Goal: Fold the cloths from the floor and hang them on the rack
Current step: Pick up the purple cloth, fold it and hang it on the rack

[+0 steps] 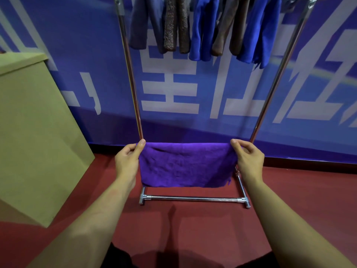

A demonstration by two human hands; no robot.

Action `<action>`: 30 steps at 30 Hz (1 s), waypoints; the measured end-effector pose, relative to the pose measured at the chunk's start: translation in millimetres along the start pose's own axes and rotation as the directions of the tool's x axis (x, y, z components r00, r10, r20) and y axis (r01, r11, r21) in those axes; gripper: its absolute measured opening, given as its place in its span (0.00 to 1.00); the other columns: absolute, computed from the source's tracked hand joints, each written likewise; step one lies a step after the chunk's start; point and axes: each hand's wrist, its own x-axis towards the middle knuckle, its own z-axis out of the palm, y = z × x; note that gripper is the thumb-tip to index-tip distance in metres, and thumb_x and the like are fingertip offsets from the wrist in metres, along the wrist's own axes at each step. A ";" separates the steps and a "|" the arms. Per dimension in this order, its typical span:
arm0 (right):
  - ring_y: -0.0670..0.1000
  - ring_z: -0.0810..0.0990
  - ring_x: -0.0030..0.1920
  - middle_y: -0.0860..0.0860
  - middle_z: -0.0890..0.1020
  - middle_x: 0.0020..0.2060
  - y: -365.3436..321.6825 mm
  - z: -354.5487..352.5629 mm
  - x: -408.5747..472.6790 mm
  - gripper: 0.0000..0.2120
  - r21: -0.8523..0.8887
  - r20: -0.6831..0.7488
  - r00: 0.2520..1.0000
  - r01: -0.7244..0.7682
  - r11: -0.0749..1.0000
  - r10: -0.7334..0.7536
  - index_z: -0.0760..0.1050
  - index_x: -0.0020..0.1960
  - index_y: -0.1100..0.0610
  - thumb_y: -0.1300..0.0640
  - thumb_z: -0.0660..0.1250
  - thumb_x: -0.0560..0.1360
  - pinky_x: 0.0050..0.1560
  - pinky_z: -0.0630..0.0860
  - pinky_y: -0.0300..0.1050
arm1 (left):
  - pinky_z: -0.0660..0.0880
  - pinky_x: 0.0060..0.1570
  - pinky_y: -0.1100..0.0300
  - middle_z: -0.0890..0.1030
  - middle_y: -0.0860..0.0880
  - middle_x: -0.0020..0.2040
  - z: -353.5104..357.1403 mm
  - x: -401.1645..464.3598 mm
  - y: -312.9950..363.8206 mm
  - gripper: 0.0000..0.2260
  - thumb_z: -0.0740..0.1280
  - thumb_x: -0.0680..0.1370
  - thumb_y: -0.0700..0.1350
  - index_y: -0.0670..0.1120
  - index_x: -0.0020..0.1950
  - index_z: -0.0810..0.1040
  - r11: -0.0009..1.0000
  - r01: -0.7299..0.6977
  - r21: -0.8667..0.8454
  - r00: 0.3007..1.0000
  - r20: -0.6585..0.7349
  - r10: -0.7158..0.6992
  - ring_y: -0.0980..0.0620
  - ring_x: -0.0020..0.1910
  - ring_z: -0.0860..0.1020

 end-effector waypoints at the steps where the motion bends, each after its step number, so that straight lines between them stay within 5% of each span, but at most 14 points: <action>1: 0.40 0.82 0.41 0.49 0.87 0.43 -0.1 -0.3 -0.9 0.08 -0.010 0.026 1.000 0.001 1.000 -0.001 0.85 0.50 0.53 0.51 0.76 0.73 0.49 0.77 0.41 | 0.77 0.53 0.46 0.84 0.45 0.43 0.1 -0.7 0.1 0.25 0.80 0.61 0.65 0.46 0.45 0.85 1.000 0.013 0.001 1.000 0.018 -0.013 0.48 0.44 0.79; 5: 0.45 0.82 0.59 0.50 0.86 0.53 2.9 0.7 -0.2 0.18 -0.057 0.155 0.987 -0.034 0.998 0.042 0.82 0.58 0.48 0.50 0.80 0.70 0.60 0.80 0.48 | 0.75 0.65 0.41 0.86 0.44 0.52 -1.1 -1.4 1.3 0.20 0.80 0.66 0.56 0.48 0.53 0.85 0.999 0.029 0.022 0.994 0.109 -0.031 0.44 0.55 0.83; 8: 0.38 0.76 0.64 0.44 0.81 0.60 2.0 0.5 -1.1 0.30 -0.111 0.226 0.973 -0.023 0.994 0.048 0.77 0.66 0.46 0.52 0.82 0.67 0.69 0.74 0.53 | 0.80 0.58 0.53 0.84 0.48 0.58 0.9 -4.3 1.9 0.17 0.77 0.73 0.43 0.48 0.61 0.81 0.993 -0.037 0.110 0.983 0.185 0.016 0.53 0.55 0.84; 11: 0.31 0.73 0.62 0.44 0.76 0.68 -1.1 -0.3 -3.3 0.39 -0.152 0.269 0.963 0.014 0.988 0.028 0.70 0.74 0.47 0.54 0.82 0.66 0.72 0.71 0.49 | 0.80 0.51 0.62 0.79 0.57 0.61 5.3 -10.2 3.9 0.25 0.75 0.74 0.35 0.46 0.69 0.74 0.985 -0.074 0.153 0.972 0.231 0.037 0.59 0.51 0.84; 14: 0.37 0.75 0.62 0.44 0.73 0.70 -0.6 -2.1 -2.9 0.42 -0.192 0.312 0.950 0.037 0.981 0.025 0.67 0.76 0.46 0.56 0.82 0.67 0.69 0.72 0.45 | 0.80 0.54 0.58 0.77 0.59 0.63 4.2 -10.7 2.3 0.30 0.75 0.73 0.34 0.49 0.72 0.71 0.977 -0.091 0.191 0.962 0.269 0.037 0.58 0.53 0.83; 17: 0.33 0.75 0.57 0.44 0.72 0.69 0.2 -3.4 -1.7 0.43 -0.215 0.344 0.939 0.071 0.974 0.007 0.65 0.77 0.46 0.60 0.81 0.68 0.64 0.72 0.40 | 0.79 0.49 0.66 0.75 0.58 0.64 2.7 -10.7 2.2 0.30 0.74 0.74 0.35 0.51 0.73 0.70 0.971 -0.103 0.217 0.958 0.284 0.038 0.64 0.52 0.83; 20: 0.42 0.74 0.63 0.47 0.73 0.69 2.5 -4.6 1.0 0.42 -0.231 0.317 0.948 0.094 0.968 -0.017 0.65 0.77 0.47 0.62 0.80 0.68 0.66 0.70 0.40 | 0.79 0.47 0.68 0.75 0.56 0.65 1.5 -9.7 2.9 0.29 0.74 0.75 0.35 0.52 0.72 0.70 0.970 -0.121 0.209 0.959 0.277 0.060 0.66 0.52 0.82; 25: 0.54 0.81 0.60 0.47 0.76 0.65 9.7 -6.9 6.5 0.42 -0.191 0.268 0.963 0.051 0.980 0.002 0.65 0.75 0.43 0.60 0.81 0.67 0.66 0.76 0.59 | 0.79 0.51 0.67 0.77 0.53 0.65 -0.2 -6.0 3.0 0.27 0.74 0.74 0.33 0.51 0.69 0.73 0.975 -0.125 0.185 0.973 0.217 0.083 0.65 0.51 0.82; 30: 0.55 0.81 0.61 0.44 0.80 0.62 14.2 -6.4 8.8 0.41 -0.198 0.254 0.967 0.047 0.979 0.005 0.66 0.74 0.45 0.60 0.81 0.68 0.66 0.74 0.60 | 0.75 0.61 0.64 0.78 0.52 0.66 -1.5 -4.0 0.0 0.27 0.75 0.74 0.36 0.46 0.72 0.73 0.964 -0.125 0.235 0.966 0.249 0.065 0.70 0.57 0.78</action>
